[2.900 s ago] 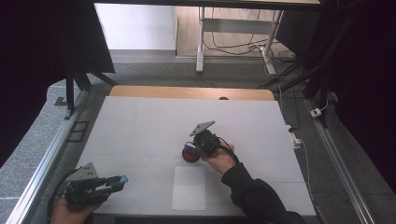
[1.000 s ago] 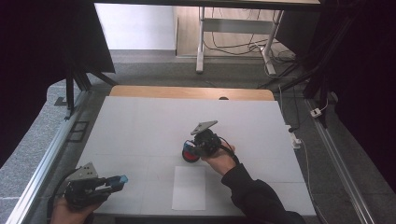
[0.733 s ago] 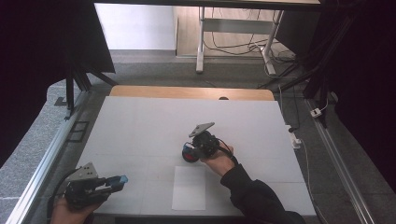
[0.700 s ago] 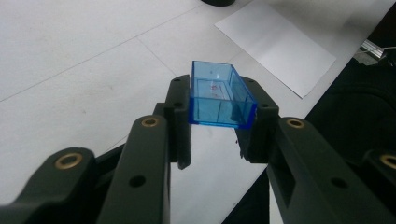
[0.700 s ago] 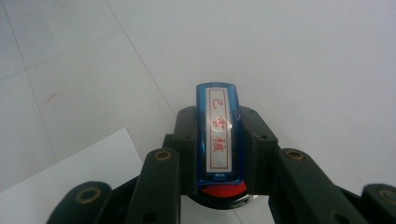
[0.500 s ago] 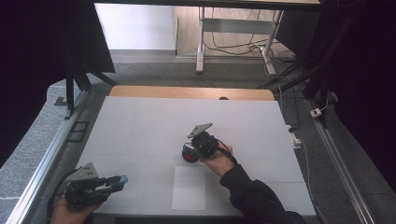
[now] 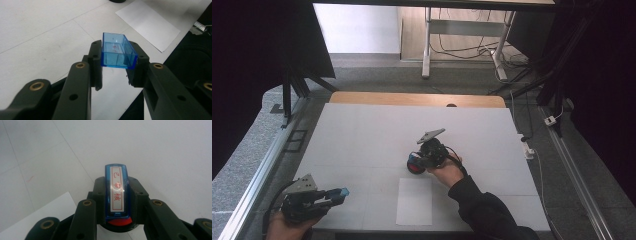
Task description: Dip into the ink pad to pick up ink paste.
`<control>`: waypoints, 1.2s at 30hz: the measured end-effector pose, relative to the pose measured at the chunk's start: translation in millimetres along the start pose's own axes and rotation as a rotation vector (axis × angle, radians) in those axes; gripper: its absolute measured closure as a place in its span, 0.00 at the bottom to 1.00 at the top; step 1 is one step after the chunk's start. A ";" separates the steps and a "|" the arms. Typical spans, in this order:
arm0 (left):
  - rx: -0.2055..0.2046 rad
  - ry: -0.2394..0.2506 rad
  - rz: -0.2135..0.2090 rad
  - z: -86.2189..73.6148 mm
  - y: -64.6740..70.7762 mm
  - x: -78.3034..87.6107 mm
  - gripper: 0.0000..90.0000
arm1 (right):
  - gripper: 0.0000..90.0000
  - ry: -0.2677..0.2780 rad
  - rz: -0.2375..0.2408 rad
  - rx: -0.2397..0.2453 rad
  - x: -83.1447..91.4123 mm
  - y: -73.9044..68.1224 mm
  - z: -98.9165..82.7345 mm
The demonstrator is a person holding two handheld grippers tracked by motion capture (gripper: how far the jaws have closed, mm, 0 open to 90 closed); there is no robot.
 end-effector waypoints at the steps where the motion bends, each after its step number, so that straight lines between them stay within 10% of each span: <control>1: 0.000 0.000 0.000 0.0 -0.1 0.0 0.76 | 0.79 0.001 0.008 -0.014 -0.1 1.6 -0.5; 16: 0.004 0.001 0.000 0.0 -0.3 -0.2 0.76 | 0.79 0.023 0.081 -0.133 -1.2 14.2 -5.1; 36: 0.000 -0.004 0.002 0.3 0.3 -0.7 0.76 | 0.79 0.000 -0.076 0.067 -0.8 -13.3 0.5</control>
Point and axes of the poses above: each handheld gripper's, and its own axes: x roughly backward along the jaws, z roughly out of its top, y roughly to its right, the point moved 2 cm from there along -x, roughly forward along the jaws, and after that the axes turned 5 degrees about -z, right-handed, at the moved point
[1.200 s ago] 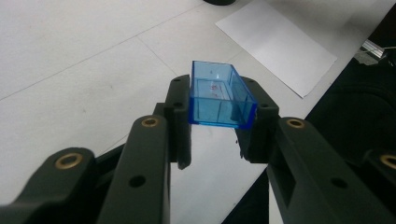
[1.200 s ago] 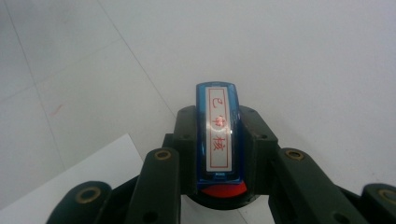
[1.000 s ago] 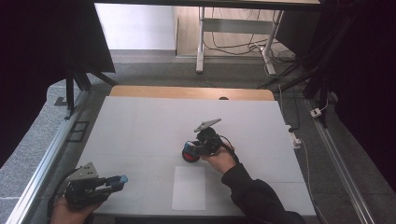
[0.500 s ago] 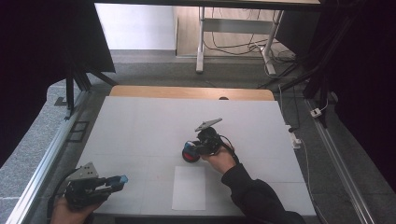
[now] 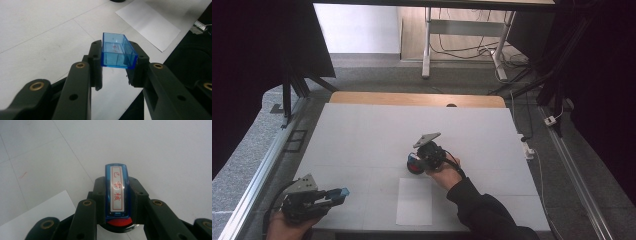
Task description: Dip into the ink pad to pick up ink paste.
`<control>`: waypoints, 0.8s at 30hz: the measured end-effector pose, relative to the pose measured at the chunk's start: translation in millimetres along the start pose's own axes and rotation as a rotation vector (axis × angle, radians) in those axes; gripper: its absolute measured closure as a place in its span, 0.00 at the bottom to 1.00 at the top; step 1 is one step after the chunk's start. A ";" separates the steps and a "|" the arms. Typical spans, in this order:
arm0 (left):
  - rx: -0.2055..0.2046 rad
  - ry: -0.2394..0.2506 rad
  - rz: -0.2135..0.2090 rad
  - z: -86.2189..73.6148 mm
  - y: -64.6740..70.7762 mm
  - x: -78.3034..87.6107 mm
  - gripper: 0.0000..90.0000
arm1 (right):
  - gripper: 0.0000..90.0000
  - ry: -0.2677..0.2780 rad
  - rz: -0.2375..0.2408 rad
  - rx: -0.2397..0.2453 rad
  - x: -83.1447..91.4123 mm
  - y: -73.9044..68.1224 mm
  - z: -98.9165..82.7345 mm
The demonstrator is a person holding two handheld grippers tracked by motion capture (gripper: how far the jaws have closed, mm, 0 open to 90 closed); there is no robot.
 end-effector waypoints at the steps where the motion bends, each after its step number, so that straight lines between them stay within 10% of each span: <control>1: 0.000 0.000 0.000 0.0 0.0 0.0 0.76 | 0.79 -0.002 -0.004 0.014 0.2 0.0 -0.1; 24: 0.006 -0.002 -0.004 -0.1 -0.8 0.1 0.75 | 0.79 0.029 0.027 -0.017 3.5 6.0 -0.4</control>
Point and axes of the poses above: each handheld gripper's, and its own axes: x roughly backward along the jaws, z roughly out of its top, y roughly to its right, the point moved 2 cm from there along -x, roughly forward along the jaws, and after that the axes turned 5 degrees about -z, right-handed, at the moved point
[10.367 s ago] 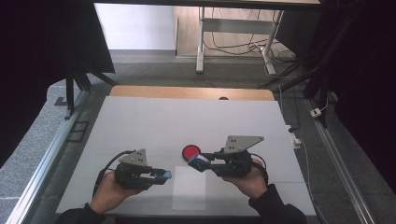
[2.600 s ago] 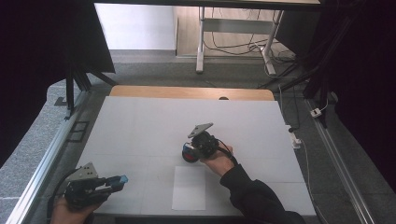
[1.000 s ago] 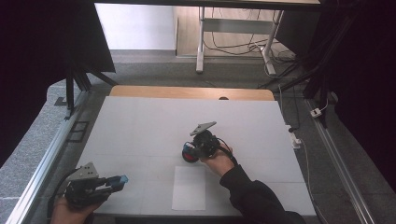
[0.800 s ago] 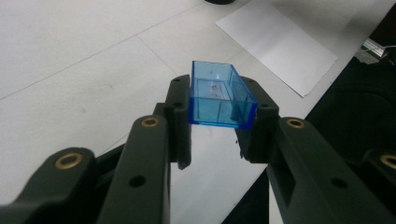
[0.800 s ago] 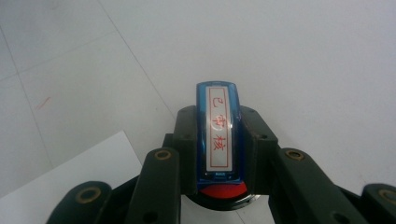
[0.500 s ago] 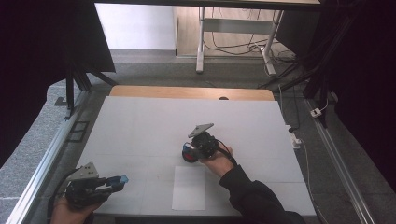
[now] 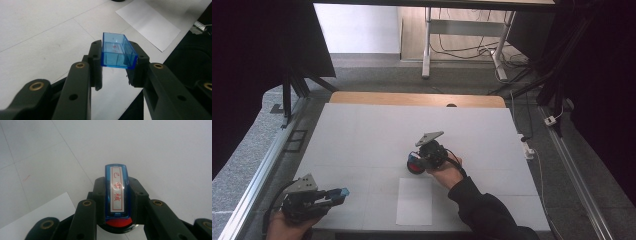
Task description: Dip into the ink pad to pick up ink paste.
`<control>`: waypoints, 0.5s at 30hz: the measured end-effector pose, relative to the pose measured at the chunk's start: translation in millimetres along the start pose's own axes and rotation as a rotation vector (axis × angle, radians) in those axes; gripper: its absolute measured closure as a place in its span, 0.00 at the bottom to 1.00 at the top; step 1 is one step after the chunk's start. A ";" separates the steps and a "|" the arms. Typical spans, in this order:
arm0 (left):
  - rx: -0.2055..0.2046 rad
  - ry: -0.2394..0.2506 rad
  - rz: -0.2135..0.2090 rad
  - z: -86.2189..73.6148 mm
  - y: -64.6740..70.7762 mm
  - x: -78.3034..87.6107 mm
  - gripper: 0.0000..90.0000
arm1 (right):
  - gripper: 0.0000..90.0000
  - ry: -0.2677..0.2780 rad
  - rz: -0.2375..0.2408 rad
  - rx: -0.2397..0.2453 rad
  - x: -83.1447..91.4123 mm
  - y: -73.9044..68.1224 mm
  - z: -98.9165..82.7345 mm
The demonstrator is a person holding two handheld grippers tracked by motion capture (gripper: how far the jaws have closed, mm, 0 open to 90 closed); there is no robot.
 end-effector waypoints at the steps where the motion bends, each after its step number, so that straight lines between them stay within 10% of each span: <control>1: 0.000 0.000 0.000 0.0 0.0 0.0 0.75 | 0.79 0.004 0.003 0.001 1.2 0.4 0.4; 15: 0.010 0.006 -0.002 -0.1 -0.9 0.4 0.75 | 0.79 0.058 0.054 -0.009 26.6 0.2 2.4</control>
Point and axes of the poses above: each handheld gripper's, and its own axes: x roughly backward along the jaws, z roughly out of its top, y roughly to its right, the point moved 2 cm from there along -x, roughly forward along the jaws, and after that the axes turned 5 degrees about -z, right-handed, at the moved point
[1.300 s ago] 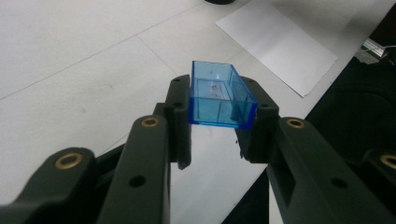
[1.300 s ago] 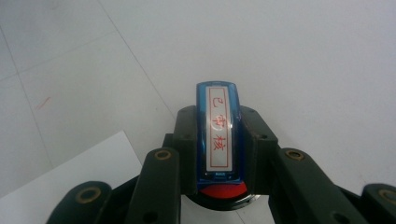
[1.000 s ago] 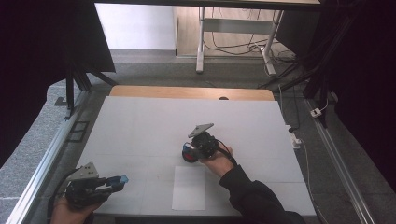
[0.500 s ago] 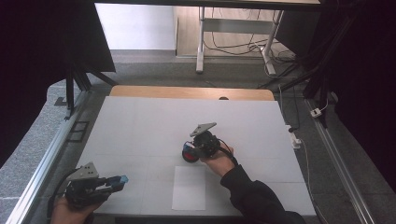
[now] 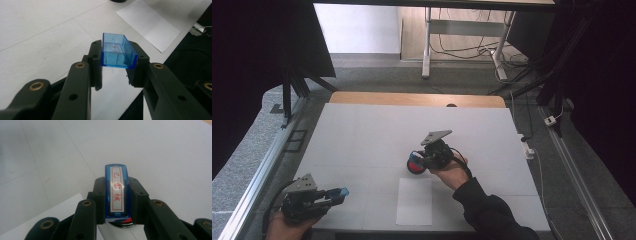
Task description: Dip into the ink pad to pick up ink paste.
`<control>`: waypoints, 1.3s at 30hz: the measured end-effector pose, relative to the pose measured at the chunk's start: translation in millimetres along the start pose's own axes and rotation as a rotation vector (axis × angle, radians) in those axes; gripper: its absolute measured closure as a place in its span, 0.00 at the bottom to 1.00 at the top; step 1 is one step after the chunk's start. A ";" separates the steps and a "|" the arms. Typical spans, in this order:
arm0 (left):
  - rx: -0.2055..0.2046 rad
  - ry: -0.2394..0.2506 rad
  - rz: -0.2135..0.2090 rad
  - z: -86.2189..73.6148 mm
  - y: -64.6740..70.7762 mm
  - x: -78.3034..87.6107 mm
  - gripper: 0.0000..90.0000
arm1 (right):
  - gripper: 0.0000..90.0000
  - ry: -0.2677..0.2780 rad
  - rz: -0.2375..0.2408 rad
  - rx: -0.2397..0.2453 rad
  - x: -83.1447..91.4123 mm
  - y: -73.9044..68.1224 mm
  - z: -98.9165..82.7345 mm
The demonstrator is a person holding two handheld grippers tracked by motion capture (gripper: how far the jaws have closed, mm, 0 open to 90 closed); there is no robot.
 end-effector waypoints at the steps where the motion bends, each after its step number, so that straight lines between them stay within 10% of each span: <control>1: 0.000 0.000 0.000 0.0 0.0 0.0 0.75 | 0.79 0.008 0.005 -0.007 2.2 -0.4 0.1; 39: -0.001 -0.001 -0.009 0.2 0.6 0.0 0.75 | 0.79 0.135 0.118 0.010 67.0 -35.7 -16.0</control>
Point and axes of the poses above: each handheld gripper's, and its own axes: x roughly backward along the jaws, z roughly out of its top, y roughly to its right, the point moved 2 cm from there along -x, roughly forward along the jaws, and after that the axes turned 5 degrees about -z, right-handed, at the moved point
